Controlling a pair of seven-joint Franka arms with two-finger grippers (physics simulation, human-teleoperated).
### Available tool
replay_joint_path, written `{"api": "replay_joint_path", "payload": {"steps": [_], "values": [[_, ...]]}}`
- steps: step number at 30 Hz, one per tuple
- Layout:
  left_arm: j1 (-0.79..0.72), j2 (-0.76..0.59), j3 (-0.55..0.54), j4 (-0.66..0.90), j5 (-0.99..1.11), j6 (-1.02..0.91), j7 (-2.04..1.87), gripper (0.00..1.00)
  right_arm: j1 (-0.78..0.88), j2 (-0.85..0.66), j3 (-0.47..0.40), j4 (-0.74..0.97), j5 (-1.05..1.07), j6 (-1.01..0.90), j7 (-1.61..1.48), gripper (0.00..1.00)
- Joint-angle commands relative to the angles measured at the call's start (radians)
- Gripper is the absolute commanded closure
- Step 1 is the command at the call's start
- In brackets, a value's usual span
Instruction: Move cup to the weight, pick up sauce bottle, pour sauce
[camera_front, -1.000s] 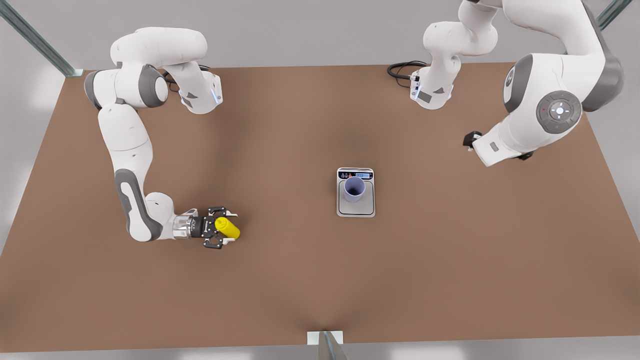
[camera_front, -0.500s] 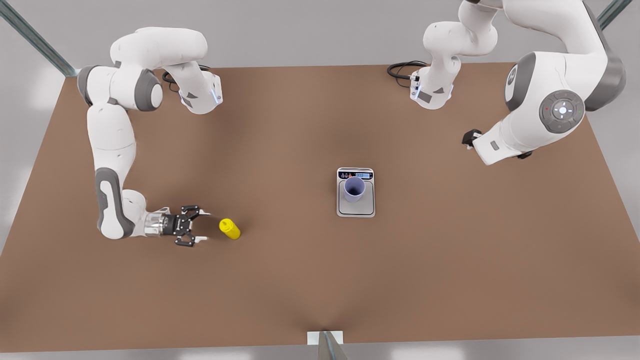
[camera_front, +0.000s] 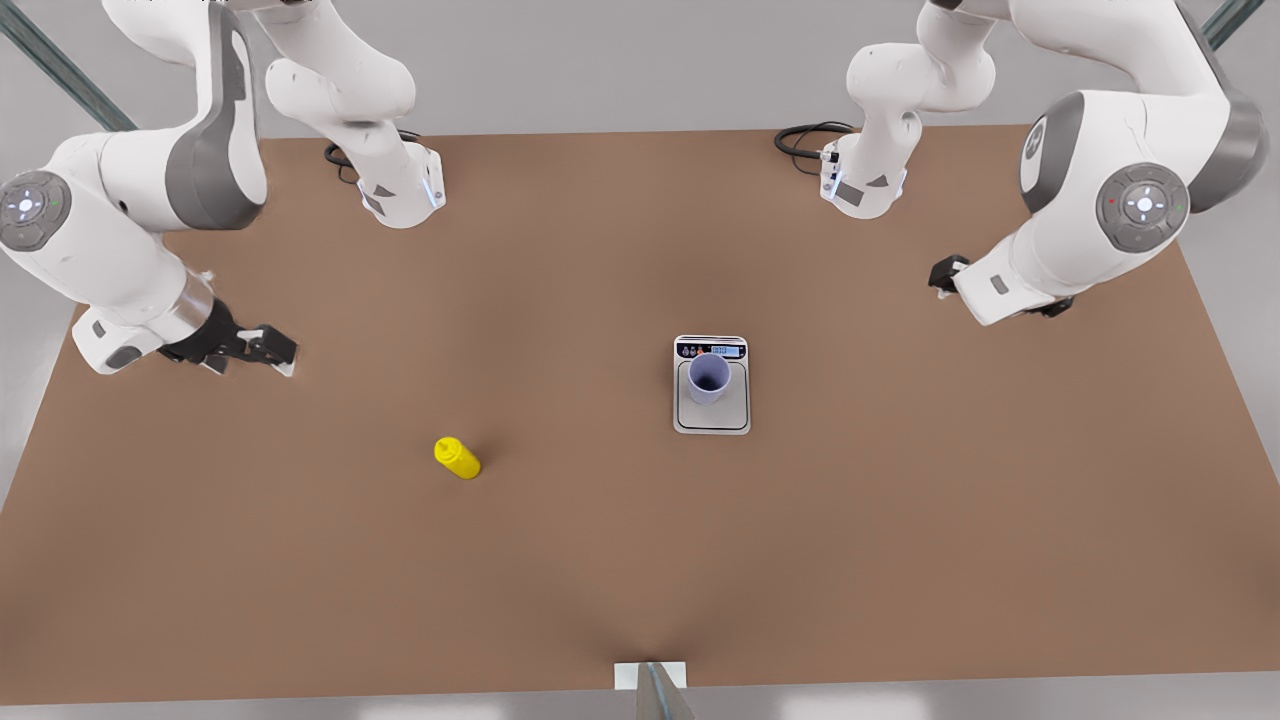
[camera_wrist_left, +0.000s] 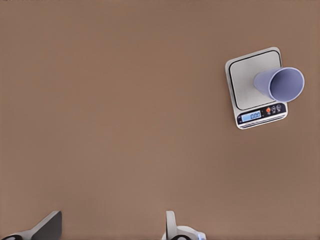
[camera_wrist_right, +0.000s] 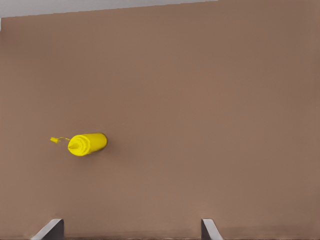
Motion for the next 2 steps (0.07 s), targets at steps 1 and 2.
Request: {"api": "replay_joint_path", "payload": {"steps": [1,2], "values": [[0.000,0.000,0.000,0.000,-0.002,0.000,0.000,0.00,-0.017,0.000,-0.006,0.004,-0.002,-0.020,-0.001,0.00],[0.000,0.000,0.000,0.000,-0.002,-0.001,0.000,0.00,-0.017,0.000,-0.007,0.007,-0.003,-0.029,-0.002,0.00]]}}
